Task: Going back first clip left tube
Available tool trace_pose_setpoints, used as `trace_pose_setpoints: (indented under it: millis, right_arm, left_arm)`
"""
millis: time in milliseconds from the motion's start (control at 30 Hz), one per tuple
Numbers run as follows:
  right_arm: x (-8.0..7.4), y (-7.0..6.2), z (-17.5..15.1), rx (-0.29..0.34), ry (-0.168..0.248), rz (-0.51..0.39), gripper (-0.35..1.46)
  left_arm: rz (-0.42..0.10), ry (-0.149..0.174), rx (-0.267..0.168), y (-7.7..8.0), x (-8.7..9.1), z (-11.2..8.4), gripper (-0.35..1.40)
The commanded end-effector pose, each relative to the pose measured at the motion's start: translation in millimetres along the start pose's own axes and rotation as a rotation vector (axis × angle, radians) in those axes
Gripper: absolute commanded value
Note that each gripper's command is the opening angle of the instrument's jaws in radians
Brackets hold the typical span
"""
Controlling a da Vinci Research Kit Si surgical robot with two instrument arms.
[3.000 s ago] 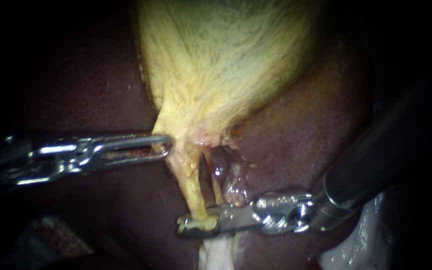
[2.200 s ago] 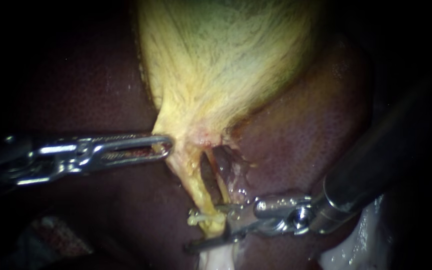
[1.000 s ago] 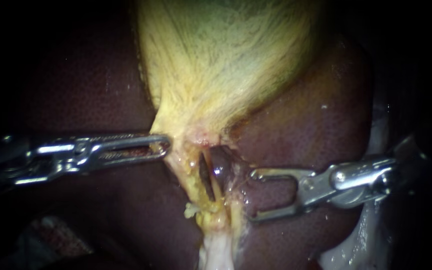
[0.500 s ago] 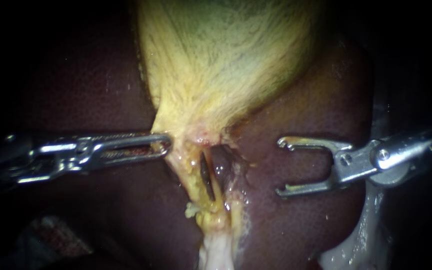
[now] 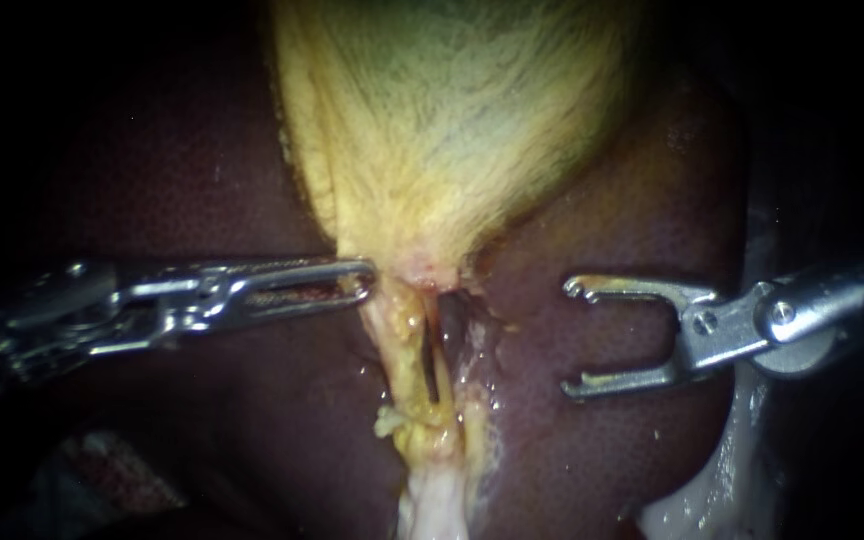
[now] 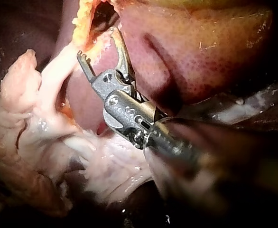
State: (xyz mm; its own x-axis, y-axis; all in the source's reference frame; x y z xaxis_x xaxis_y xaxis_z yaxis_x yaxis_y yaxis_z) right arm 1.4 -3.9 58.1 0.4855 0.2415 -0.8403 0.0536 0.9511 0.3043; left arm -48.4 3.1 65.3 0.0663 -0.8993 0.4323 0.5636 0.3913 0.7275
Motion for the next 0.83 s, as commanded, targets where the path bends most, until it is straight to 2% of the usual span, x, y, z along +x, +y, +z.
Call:
trace_pose_setpoints:
  millis: [33, 200, 833]
  right_arm:
    - [0.0, 0.0, 0.1, 0.0, 0.001, 0.0, 0.6]
    - [-0.1, 0.0, 0.1, -0.001, 0.001, 0.0, 0.6]
    - [-0.1, 0.0, 0.1, -0.001, 0.001, 0.0, 0.6]
  left_arm:
    - [0.001, 0.005, -0.002, -0.1, 0.2, 0.2, -0.35]
    - [0.003, 0.01, 0.003, -0.6, 0.5, 0.7, -0.35]
    - [0.003, 0.009, 0.002, -0.6, 0.6, 0.8, -0.35]
